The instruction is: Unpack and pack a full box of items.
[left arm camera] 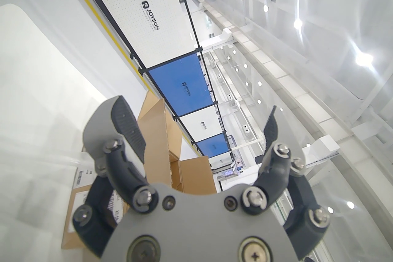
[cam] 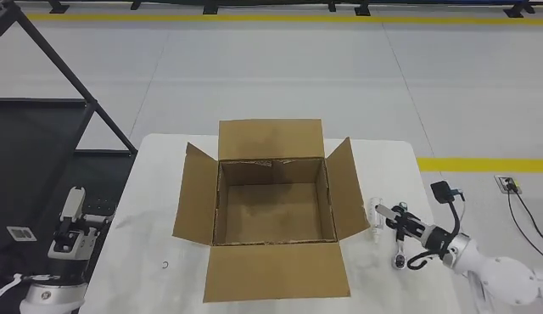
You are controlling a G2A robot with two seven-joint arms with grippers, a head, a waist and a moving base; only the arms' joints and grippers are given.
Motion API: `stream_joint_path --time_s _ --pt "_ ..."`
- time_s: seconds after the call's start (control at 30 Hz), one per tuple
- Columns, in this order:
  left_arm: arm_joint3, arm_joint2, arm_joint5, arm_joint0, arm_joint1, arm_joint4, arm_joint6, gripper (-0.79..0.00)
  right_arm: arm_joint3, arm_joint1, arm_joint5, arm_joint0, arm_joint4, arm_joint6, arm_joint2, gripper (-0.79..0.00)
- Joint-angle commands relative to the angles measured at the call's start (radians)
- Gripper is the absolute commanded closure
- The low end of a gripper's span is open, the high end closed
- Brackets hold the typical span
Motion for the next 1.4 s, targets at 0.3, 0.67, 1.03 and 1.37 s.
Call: stream_joint_path --time_s 0.3,0.67,1.03,1.37 --pt "-0.001 0.002 -0.001 0.006 0.0 0.01 0.014 -0.785 0.087 0.0 -0.029 0.085 0.016 0.03 -0.14 0.0" --pt "0.001 0.0 -0.008 0.006 -0.001 0.006 0.03 -0.785 0.182 0.004 -0.074 0.173 0.049 0.031 -0.251 0.0" --pt "0.002 -0.001 -0.002 -0.003 -0.001 0.002 0.033 -0.785 0.25 0.014 -0.14 0.223 0.119 0.07 -0.303 0.0" --pt "0.007 -0.002 0.008 -0.019 -0.001 -0.003 0.046 -0.785 0.286 0.02 -0.148 0.271 0.123 0.074 -0.361 0.0"
